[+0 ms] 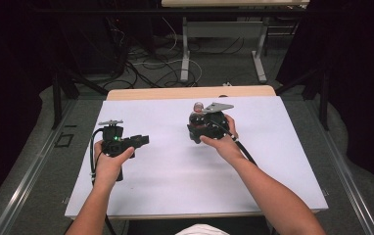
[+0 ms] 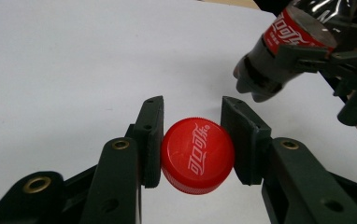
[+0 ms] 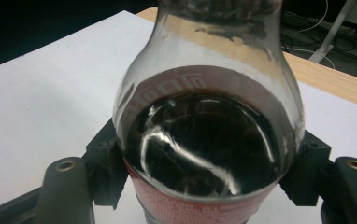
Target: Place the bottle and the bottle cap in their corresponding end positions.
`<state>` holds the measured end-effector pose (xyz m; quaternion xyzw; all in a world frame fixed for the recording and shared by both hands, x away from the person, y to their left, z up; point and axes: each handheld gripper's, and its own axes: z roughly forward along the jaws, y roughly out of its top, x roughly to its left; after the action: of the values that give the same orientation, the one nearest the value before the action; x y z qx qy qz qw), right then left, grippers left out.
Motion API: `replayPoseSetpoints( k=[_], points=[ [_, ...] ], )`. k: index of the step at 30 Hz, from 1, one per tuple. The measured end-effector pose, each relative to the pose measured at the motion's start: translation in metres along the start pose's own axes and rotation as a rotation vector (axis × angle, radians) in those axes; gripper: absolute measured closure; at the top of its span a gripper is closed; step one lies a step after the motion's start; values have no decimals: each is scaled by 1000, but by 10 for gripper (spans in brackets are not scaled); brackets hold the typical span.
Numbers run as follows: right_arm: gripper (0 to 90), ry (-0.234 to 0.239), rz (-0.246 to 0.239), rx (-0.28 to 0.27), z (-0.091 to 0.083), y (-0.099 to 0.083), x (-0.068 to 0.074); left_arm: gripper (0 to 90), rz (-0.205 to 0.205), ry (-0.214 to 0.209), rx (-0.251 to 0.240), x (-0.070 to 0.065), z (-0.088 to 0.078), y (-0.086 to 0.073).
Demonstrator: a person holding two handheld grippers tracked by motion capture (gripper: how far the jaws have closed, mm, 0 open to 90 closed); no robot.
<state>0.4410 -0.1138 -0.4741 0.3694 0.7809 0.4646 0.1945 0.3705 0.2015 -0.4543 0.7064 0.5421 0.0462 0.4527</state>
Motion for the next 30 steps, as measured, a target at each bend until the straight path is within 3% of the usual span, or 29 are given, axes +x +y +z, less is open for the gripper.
replayPoseSetpoints(
  k=[19, 28, 29, 30],
  points=[
    [299, -62, 54, 20, 41, -9, -15, 612, -15, -1, 18, 6, 5, -3],
    [299, -49, 49, 48, 49, -16, -11, 612, -17, 3, 19, 9, 5, -3],
    [299, -49, 47, 78, 48, -16, -10, 612, -20, 4, 17, 9, 5, -3],
    [298, -44, 48, 41, 51, -19, -9, 612, -20, 3, 17, 9, 5, -3]
  ],
)
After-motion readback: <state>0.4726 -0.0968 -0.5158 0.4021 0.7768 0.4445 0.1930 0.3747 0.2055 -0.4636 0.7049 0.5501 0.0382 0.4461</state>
